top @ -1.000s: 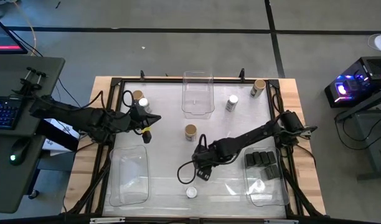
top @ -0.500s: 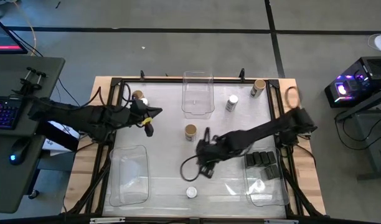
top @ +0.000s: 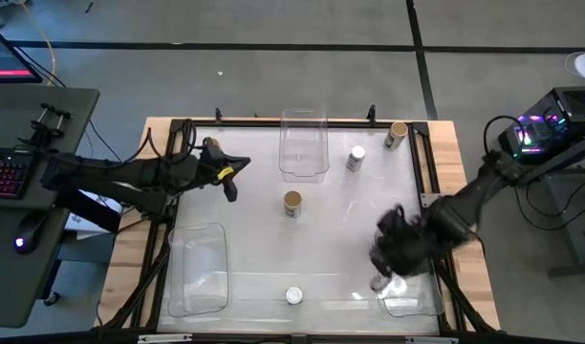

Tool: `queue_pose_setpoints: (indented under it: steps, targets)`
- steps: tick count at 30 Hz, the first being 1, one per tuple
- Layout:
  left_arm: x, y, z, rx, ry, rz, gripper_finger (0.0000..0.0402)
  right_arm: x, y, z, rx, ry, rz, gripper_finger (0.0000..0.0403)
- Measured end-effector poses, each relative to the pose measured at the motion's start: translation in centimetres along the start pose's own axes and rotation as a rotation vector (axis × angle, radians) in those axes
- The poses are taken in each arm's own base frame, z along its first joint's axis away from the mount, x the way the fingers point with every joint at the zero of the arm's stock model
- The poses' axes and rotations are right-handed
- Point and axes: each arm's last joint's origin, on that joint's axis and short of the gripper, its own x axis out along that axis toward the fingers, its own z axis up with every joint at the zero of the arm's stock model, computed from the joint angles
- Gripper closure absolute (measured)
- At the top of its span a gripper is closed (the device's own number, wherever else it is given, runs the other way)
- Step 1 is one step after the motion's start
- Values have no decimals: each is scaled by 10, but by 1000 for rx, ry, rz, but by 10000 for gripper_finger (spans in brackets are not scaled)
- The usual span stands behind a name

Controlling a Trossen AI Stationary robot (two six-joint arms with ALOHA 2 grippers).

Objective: Sort spices by type
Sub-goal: Put the black spice can into the right transparent bin

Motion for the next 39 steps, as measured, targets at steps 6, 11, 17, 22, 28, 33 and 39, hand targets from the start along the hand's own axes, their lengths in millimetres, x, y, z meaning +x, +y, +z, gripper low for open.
queue_pose_setpoints:
  steps: [6, 11, 17, 22, 28, 33, 39]
  targets:
    - [2, 4, 1, -5, -1, 21, 401, 25, -10, -55, 225, 85, -97, 285]
    - [3, 6, 1, -9, -3, 34, 402, 60, -25, -80, 326, 130, -178, 284]
    - [3, 6, 2, -14, -7, 23, 402, 90, -41, -73, 366, 103, -268, 270]
    - [3, 4, 1, -38, 4, -24, 402, 103, -47, -70, 373, 108, -296, 268]
    - [3, 4, 1, -48, 7, -36, 402, 104, -51, -70, 356, 107, -321, 266]
    - [3, 4, 1, -47, 8, -36, 402, 103, -52, -70, 354, 95, -331, 245]
    - [3, 4, 1, -48, 7, -36, 402, 103, -52, -70, 359, 94, -331, 186]
